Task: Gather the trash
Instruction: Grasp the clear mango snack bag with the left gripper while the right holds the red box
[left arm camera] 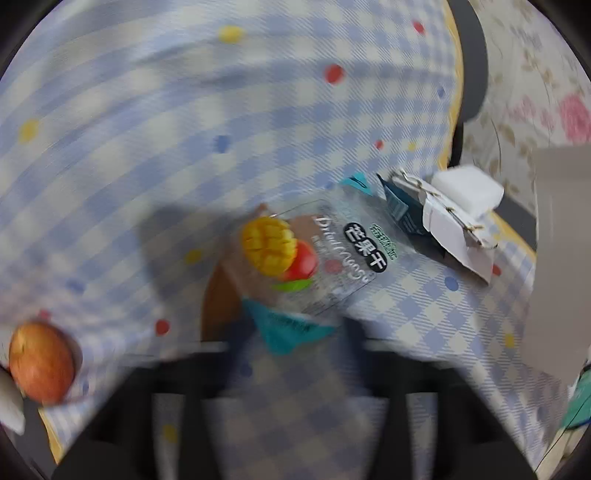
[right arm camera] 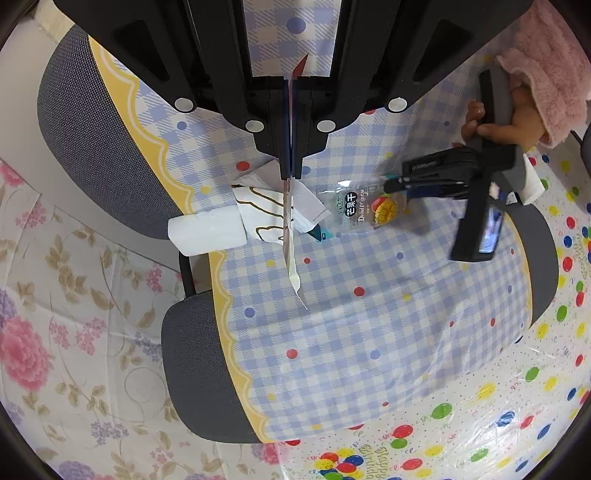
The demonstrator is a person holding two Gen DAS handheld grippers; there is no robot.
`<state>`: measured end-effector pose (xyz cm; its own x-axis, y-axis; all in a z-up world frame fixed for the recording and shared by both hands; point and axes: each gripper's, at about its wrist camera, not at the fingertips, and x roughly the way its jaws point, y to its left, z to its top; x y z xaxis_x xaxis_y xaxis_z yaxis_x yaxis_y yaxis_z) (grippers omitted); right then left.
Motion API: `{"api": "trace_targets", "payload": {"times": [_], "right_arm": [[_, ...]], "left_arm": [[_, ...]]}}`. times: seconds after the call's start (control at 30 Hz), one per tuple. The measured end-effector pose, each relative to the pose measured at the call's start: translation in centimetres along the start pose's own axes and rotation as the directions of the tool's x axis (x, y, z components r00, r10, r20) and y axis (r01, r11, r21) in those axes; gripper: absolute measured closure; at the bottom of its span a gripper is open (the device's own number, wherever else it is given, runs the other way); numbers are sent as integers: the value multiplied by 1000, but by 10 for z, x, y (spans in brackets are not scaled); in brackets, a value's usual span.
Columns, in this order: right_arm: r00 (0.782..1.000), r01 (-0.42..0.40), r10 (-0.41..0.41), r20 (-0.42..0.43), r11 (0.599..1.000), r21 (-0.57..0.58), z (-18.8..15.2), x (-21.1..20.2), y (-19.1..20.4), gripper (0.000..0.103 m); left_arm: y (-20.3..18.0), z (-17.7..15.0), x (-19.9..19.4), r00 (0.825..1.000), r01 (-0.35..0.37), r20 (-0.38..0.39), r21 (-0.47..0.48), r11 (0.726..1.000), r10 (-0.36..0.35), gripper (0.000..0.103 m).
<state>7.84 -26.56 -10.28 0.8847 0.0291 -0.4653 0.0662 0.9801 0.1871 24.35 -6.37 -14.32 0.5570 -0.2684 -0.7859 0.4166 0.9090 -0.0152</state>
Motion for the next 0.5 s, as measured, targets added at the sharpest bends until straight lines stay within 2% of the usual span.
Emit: {"api": "trace_targets", "payload": {"times": [0.03, 0.17, 0.27, 0.4, 0.5], "right_arm": [[1000, 0, 0, 0, 1000, -1, 0, 0, 1, 102], [1000, -4, 4, -1, 1000, -6, -2, -2, 5, 102], [1000, -8, 8, -4, 1000, -16, -2, -3, 8, 102], [1000, -4, 4, -9, 1000, -29, -2, -2, 9, 102], [1000, -1, 1, -12, 1000, -28, -2, 1, 6, 102]], "left_arm": [[4, -6, -8, 1000, 13, 23, -23, 1000, -12, 31], [17, -17, -15, 997, 74, 18, -120, 990, -72, 31], [17, -12, 2, 999, 37, -17, -138, 990, -40, 31], [16, 0, 19, 996, 70, -43, -175, 982, -79, 31], [15, 8, 26, 995, 72, -53, -169, 983, -82, 32]]}}
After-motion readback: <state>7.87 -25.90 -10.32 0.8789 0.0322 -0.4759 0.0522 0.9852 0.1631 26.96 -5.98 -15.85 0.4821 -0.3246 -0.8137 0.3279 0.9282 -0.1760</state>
